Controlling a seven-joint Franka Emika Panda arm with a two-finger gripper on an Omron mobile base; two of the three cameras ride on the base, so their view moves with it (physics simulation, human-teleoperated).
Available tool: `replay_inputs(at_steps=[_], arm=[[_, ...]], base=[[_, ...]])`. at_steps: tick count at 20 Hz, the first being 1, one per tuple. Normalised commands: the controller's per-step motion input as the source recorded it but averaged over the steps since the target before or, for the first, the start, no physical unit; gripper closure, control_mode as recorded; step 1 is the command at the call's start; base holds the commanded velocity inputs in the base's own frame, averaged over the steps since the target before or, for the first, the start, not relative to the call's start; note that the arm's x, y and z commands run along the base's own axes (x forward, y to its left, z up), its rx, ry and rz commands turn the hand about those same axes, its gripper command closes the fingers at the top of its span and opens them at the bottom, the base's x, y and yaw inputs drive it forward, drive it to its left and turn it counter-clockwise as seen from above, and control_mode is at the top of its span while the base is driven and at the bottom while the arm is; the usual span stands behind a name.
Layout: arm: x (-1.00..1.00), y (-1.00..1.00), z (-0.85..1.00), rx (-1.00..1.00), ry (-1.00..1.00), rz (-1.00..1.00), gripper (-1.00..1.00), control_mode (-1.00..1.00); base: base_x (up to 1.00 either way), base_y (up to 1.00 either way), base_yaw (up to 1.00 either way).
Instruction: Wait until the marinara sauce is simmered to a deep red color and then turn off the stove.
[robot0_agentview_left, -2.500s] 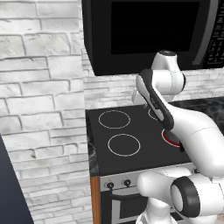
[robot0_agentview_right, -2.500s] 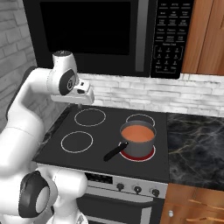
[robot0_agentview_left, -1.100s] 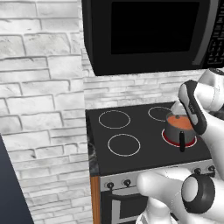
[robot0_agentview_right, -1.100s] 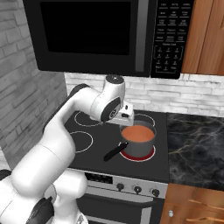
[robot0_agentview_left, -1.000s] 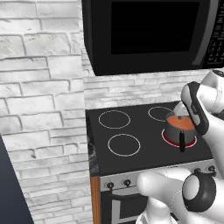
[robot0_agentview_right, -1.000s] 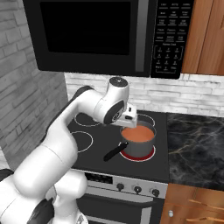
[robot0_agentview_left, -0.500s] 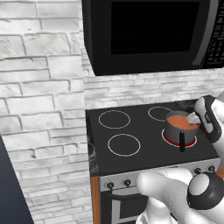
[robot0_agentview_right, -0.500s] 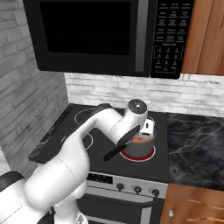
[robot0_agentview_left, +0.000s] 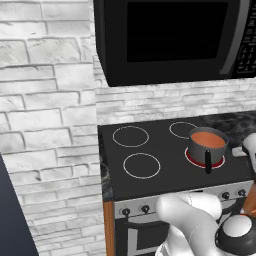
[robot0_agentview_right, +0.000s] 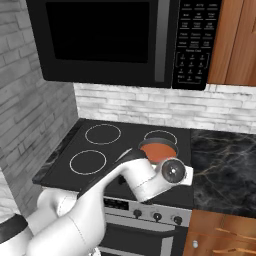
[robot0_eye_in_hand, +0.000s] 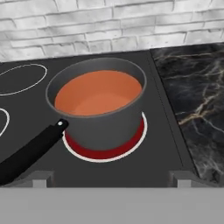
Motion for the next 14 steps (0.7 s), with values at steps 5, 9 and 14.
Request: replay_inputs(at_steps=[5,9,14], arm=[[-0.41,-0.23,-0.33,0.0,-0.25,-0.04,-1.0,-1.0],[-0.41,-0.03,-0.32,0.0,-0.21,0.0,-1.0,-1.0],[-0.51,-0.1,-0.36,0.0,-0.21,0.0,-1.0,-1.0]], base=[[0.0,0.0,0.0],[0.0,0.0,0.0],[0.0,0.0,0.0]])
